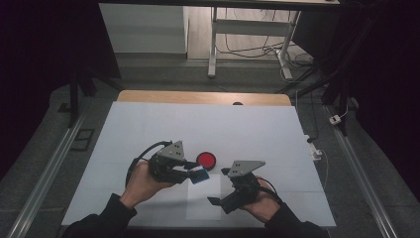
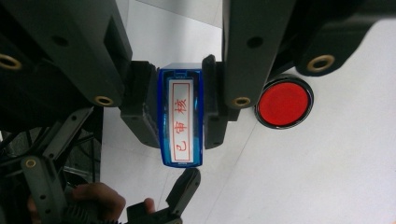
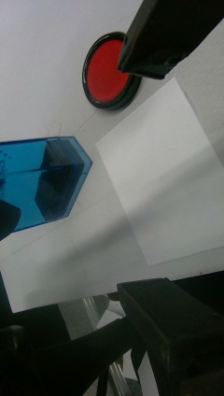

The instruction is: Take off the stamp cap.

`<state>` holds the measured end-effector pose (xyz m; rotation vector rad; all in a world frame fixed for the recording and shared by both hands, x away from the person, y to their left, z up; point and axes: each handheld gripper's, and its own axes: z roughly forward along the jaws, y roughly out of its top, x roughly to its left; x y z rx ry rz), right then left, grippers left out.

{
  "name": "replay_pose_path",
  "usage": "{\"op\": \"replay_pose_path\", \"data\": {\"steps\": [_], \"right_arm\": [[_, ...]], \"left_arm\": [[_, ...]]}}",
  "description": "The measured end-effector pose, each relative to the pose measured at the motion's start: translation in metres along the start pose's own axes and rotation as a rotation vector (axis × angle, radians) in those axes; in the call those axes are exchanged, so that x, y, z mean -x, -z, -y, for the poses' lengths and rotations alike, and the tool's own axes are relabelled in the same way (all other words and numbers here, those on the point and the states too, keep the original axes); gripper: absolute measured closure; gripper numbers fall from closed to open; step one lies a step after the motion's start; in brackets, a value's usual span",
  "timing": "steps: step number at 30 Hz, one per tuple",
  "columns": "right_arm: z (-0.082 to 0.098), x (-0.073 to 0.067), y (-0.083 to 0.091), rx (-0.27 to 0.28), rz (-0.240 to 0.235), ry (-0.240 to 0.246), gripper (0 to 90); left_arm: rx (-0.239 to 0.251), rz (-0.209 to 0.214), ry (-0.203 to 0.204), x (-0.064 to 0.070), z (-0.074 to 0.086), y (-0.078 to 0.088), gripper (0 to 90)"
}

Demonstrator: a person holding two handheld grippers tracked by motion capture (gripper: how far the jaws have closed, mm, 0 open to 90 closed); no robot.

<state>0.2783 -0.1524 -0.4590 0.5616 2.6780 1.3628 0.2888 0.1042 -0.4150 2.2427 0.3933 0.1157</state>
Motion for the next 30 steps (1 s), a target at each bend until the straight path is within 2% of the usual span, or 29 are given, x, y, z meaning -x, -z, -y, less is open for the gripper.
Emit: {"op": "replay_pose_path", "data": {"steps": [9,18,21,24,25,26,28,30], "right_arm": [[-0.004,0.004,-0.014,-0.003,-0.036,-0.005,0.0],[-0.009,0.006,-0.026,-0.027,-0.068,0.031,0.0],[-0.011,0.008,-0.027,-0.022,-0.088,0.035,4.4],[-0.012,0.01,-0.027,-0.021,-0.107,0.037,12.7],[-0.012,0.011,-0.026,-0.01,-0.13,0.042,20.2],[-0.012,0.011,-0.026,-0.01,-0.13,0.042,20.2],[-0.012,0.013,-0.026,-0.011,-0.158,0.042,28.6],[-0.012,0.014,-0.027,-0.012,-0.165,0.046,31.0]], "left_arm": [[0.022,0.021,-0.021,0.001,0.0,0.001,70.1],[0.034,0.051,-0.055,0.001,0.0,0.002,70.1],[0.04,0.065,-0.063,0.001,0.001,0.001,70.1],[0.051,0.081,-0.075,0.0,0.001,0.002,70.1],[0.054,0.086,-0.075,0.0,0.001,0.002,70.1],[0.059,0.092,-0.077,0.0,0.002,0.002,70.1],[0.065,0.098,-0.083,-0.001,0.002,0.002,70.1],[0.066,0.1,-0.091,-0.001,0.002,0.002,70.1]]}}
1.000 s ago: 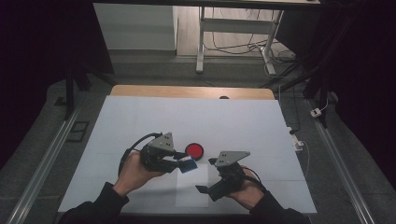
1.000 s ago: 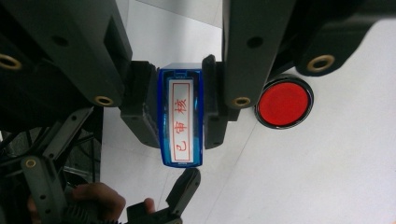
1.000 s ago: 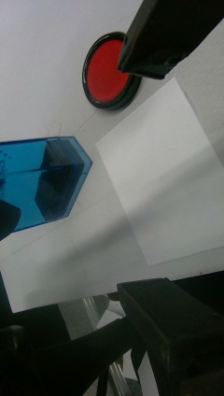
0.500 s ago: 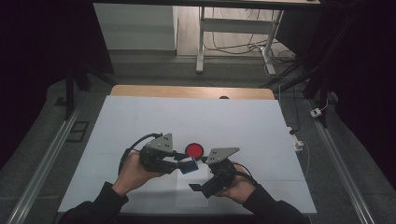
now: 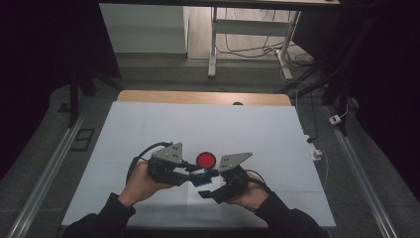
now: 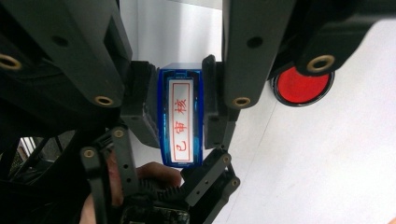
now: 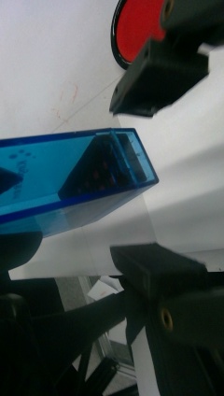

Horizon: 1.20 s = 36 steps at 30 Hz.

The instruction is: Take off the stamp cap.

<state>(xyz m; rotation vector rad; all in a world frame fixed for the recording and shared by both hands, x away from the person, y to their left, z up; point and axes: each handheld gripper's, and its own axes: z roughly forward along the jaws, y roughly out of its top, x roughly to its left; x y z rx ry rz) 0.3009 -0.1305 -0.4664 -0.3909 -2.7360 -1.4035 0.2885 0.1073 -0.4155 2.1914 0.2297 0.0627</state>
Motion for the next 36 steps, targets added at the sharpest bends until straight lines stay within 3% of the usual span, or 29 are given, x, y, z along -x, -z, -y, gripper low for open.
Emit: {"op": "replay_pose_path", "data": {"steps": [3,20,27,36], "right_arm": [[0.001,0.004,0.0,0.009,-0.052,-0.001,39.8],[-0.001,0.01,0.004,0.069,-0.153,0.026,65.3],[-0.001,0.012,0.007,0.096,-0.195,0.028,67.9],[-0.002,0.011,0.009,0.1,-0.203,0.006,68.7]], "left_arm": [[0.006,0.007,-0.012,0.0,0.001,0.0,70.1],[0.063,0.036,-0.066,0.001,0.003,0.002,70.1],[0.1,0.056,-0.074,0.0,0.004,0.005,70.2],[0.109,0.05,-0.084,0.002,0.003,0.006,70.3]]}}
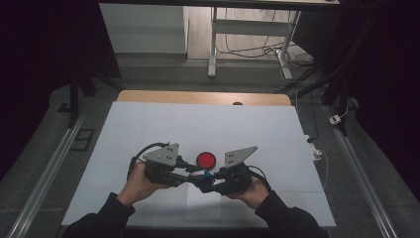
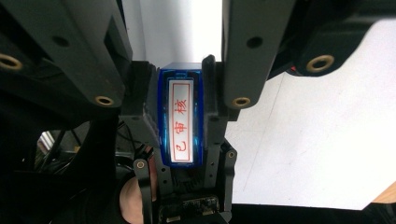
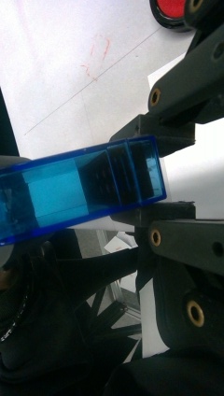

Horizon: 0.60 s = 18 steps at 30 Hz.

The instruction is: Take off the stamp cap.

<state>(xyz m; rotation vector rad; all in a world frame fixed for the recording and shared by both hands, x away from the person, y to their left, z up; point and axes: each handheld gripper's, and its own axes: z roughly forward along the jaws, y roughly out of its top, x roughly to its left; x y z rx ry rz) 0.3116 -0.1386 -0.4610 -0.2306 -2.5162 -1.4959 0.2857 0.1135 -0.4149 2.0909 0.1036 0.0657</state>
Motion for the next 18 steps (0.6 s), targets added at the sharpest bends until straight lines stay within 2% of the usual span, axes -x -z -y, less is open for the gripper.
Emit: {"op": "replay_pose_path", "data": {"steps": [8,18], "right_arm": [[-0.0006,-0.0002,-0.0005,-0.028,0.006,-0.07,68.9],[0.0006,0.0015,-0.0007,-0.054,0.022,-0.111,69.1]], "left_arm": [[-0.013,-0.018,-0.02,0.0021,-0.0005,-0.0007,70.4],[-0.025,-0.05,-0.047,0.0049,-0.0026,-0.0002,70.5]]}}
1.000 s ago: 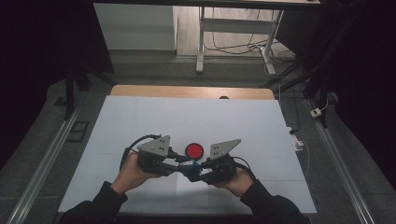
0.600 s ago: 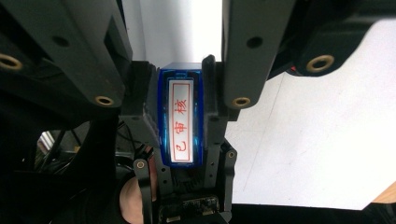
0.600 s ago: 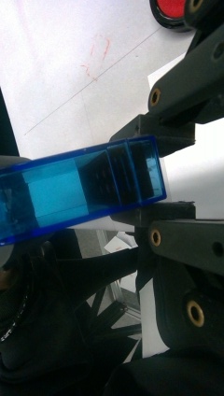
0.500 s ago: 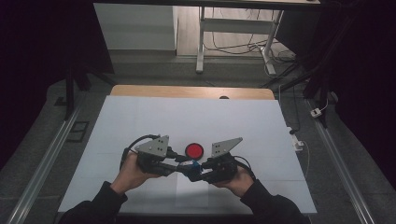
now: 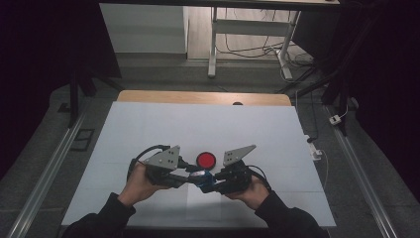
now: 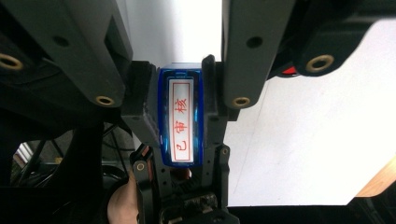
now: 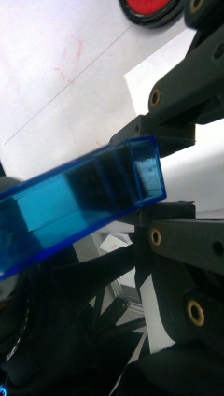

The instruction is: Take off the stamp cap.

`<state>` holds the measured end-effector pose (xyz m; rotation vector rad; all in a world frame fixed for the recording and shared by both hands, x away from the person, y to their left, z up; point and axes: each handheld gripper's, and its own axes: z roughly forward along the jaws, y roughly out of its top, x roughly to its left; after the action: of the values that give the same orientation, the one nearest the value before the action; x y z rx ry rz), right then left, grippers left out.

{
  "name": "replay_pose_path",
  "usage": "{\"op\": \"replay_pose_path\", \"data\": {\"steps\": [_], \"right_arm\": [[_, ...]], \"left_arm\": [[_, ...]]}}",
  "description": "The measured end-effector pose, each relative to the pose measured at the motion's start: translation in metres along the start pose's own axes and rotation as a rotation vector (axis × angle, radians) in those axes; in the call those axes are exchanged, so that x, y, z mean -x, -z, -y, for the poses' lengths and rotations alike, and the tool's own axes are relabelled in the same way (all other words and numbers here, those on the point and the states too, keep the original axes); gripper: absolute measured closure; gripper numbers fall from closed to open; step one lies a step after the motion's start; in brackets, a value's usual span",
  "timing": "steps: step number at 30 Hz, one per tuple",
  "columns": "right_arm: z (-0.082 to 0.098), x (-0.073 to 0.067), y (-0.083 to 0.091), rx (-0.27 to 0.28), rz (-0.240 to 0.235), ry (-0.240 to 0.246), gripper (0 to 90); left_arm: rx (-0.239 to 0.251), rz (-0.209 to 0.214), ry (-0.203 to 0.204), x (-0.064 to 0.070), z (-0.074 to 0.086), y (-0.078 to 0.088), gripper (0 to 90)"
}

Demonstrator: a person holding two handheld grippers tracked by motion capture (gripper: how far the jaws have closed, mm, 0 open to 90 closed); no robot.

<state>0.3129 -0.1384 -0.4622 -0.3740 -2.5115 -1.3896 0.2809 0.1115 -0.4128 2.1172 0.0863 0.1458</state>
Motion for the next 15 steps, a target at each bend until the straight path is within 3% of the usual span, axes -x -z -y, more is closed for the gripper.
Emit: {"op": "replay_pose_path", "data": {"steps": [7,15], "right_arm": [[0.0001,-0.0018,-0.0016,-0.006,0.01,0.013,68.9],[0.0022,-0.0083,-0.0007,-0.024,0.09,0.067,68.6]], "left_arm": [[0.013,-0.007,0.043,-0.0029,0.001,0.0032,70.4],[-0.001,-0.033,0.097,-0.0048,0.0011,0.0034,70.3]]}}
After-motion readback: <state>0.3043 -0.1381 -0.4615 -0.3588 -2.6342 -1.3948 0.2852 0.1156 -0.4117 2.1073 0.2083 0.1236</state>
